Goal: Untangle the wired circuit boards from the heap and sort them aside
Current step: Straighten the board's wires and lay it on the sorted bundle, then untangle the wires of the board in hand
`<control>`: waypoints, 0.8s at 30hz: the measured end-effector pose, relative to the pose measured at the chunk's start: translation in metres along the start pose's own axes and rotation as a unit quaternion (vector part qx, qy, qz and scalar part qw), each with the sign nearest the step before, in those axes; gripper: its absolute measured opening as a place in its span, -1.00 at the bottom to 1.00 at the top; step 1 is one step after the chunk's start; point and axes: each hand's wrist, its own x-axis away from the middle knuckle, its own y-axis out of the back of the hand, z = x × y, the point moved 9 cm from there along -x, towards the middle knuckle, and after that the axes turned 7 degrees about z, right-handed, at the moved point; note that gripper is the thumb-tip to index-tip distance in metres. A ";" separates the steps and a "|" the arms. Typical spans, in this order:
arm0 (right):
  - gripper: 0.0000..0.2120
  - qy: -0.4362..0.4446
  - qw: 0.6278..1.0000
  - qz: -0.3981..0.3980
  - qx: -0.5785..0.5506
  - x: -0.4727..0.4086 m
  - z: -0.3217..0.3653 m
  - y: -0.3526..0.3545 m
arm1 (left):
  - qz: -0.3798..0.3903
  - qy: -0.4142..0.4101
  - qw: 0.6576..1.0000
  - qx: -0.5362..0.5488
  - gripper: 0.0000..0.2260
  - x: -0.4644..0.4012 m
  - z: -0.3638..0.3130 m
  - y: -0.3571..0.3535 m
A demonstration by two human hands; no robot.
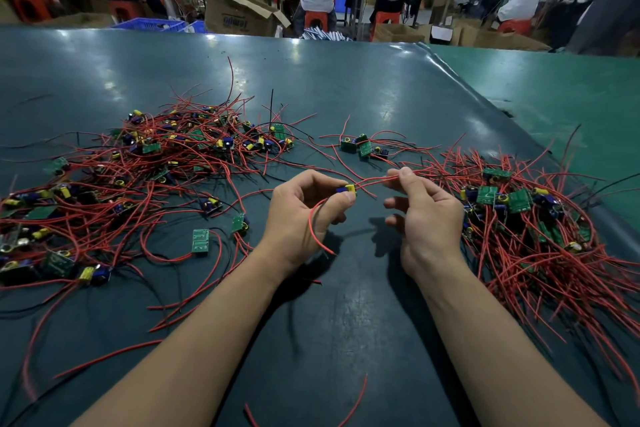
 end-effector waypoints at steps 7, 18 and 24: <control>-0.85 -0.063 0.991 -0.053 -0.101 -0.004 -0.012 0.015 | 0.021 0.023 0.999 0.005 -0.91 0.001 0.004 -0.002; -0.88 0.130 0.986 -0.046 0.098 -0.004 0.026 0.016 | 0.034 0.060 0.997 0.035 -0.92 0.002 0.006 -0.001; -0.82 0.177 0.970 -0.060 0.155 0.000 0.036 0.018 | 0.065 0.056 0.996 0.019 -0.93 0.004 0.003 -0.007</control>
